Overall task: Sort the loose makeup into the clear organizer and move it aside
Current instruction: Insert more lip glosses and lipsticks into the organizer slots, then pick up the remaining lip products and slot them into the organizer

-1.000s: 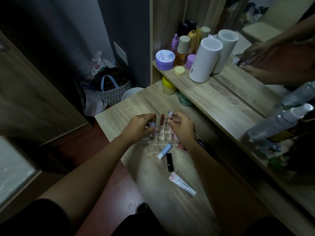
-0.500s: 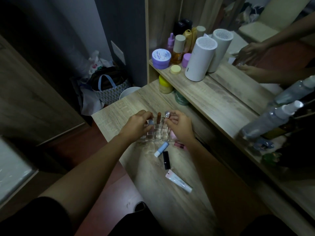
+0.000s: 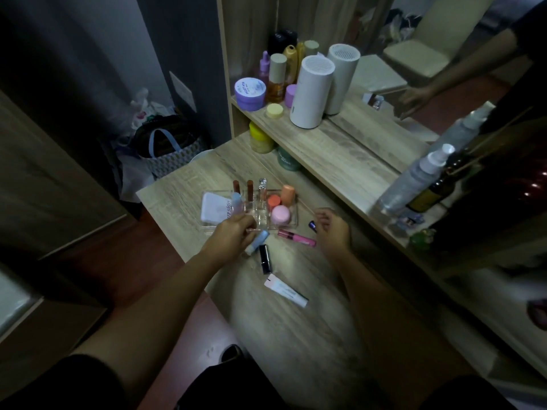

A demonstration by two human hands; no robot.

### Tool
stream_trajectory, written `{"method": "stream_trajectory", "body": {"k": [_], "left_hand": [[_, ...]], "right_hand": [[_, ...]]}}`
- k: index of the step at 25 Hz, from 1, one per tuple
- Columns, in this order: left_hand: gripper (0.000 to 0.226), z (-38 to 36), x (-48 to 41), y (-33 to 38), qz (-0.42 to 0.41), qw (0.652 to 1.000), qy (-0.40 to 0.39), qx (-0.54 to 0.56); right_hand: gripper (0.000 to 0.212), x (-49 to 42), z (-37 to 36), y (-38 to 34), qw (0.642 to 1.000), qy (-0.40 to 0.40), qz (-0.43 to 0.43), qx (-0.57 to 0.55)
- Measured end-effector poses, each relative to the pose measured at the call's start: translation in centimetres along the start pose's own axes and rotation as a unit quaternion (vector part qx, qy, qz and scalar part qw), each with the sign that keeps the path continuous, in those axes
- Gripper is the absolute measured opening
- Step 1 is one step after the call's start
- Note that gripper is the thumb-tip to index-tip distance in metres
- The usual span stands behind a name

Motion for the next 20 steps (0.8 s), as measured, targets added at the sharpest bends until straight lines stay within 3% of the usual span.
{"method": "stream_trajectory", "body": {"k": [5, 11, 14, 17, 18, 20], "left_hand": [[0.02, -3.3, 1.2, -0.9, 0.038, 0.998, -0.04, -0.022], [0.03, -4.8, 1.9, -1.2, 0.063, 0.998, -0.023, 0.004], [0.036, -5.1, 2.8, -0.3, 0.061, 0.998, 0.004, -0.016], [0.024, -6.0, 5.5, 2.3, -0.07, 0.997, 0.014, -0.043], [0.023, -7.1, 7.6, 4.0, -0.14, 0.989, -0.019, -0.05], [0.027, -9.2, 9.3, 4.7, -0.205, 0.971, -0.103, -0.06]], "right_hand": [[0.028, 0.9, 0.2, 2.4, 0.995, 0.002, 0.023, 0.096], [0.03, 2.6, -2.1, 0.2, 0.977, -0.071, 0.142, 0.142], [0.032, 3.1, -3.0, 0.0, 0.97, -0.093, 0.155, 0.163], [0.03, 4.6, -2.7, 0.5, 0.966, -0.095, 0.148, 0.189], [0.029, 6.3, -2.2, 0.9, 0.963, -0.095, 0.156, 0.199], [0.028, 6.4, -2.3, 1.2, 0.959, -0.101, 0.165, 0.207]]}}
Point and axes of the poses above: each hand's wrist, its own x-axis away from the middle knuckle, its own z-axis out of the back of the hand, y = z × x, the point moved 5 cm from there along -x, towards the middle knuckle, and after that the axes turned 14 degrees about x, right-handed, at the moved point
